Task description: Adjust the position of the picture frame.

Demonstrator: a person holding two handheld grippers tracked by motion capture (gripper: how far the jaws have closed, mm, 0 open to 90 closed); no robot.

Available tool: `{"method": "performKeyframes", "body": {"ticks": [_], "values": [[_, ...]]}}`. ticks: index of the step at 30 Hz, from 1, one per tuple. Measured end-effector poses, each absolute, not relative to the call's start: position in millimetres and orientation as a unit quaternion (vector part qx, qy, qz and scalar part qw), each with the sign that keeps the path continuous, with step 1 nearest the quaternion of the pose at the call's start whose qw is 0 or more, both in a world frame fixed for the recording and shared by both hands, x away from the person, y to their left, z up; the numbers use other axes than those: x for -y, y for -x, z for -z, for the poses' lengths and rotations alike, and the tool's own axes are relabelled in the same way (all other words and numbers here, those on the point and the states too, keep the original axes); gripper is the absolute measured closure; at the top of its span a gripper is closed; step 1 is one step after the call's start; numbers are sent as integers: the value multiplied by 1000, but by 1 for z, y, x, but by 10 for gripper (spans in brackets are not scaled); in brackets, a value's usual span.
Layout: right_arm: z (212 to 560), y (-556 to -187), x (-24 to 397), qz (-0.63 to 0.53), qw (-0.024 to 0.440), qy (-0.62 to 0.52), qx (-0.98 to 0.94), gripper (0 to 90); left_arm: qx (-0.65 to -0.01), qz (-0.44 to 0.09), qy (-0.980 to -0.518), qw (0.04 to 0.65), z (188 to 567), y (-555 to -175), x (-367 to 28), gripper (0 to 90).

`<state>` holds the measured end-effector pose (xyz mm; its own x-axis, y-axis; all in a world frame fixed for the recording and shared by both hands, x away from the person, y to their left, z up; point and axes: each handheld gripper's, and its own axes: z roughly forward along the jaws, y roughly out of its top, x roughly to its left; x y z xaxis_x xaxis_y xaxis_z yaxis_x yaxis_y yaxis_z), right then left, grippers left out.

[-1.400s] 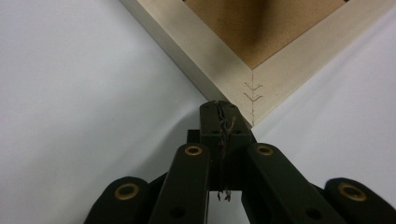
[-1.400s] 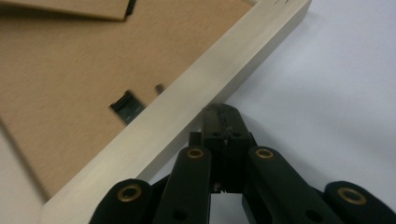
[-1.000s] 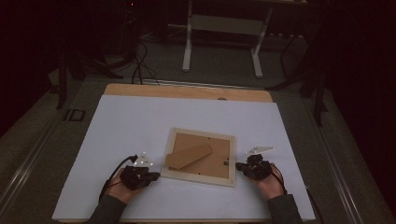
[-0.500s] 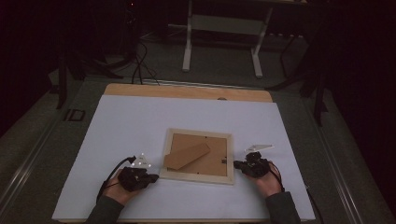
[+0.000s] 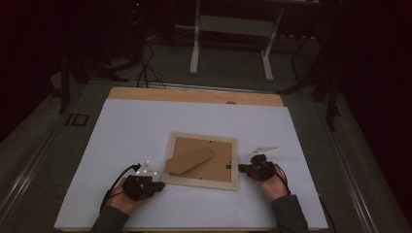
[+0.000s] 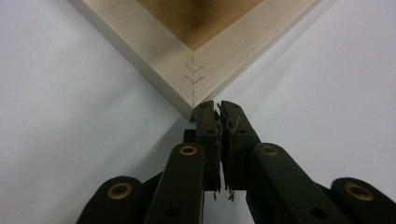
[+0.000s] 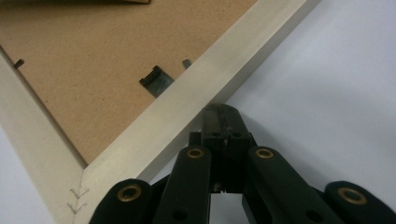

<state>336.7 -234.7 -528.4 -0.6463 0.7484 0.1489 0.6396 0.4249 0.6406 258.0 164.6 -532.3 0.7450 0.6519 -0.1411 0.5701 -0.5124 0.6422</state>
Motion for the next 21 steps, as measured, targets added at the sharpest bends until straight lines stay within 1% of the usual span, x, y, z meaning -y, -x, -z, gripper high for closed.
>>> {"method": "performKeyframes", "body": {"ticks": [4,7,12,16,21], "values": [[529,-341,230,-345,82,-414,-838,900,-350,-61,-869,345,532,-259,-164,871],[525,-338,227,-341,97,-413,-839,900,-350,-64,-869,345,532,-258,-164,870],[513,-322,222,-361,83,-383,-846,900,-358,-67,-867,340,531,-258,-171,883],[509,-304,215,-376,47,-349,-857,900,-361,-68,-867,337,531,-258,-175,892],[509,-289,200,-373,26,-287,-882,900,-360,-69,-868,336,531,-258,-174,894]]}}
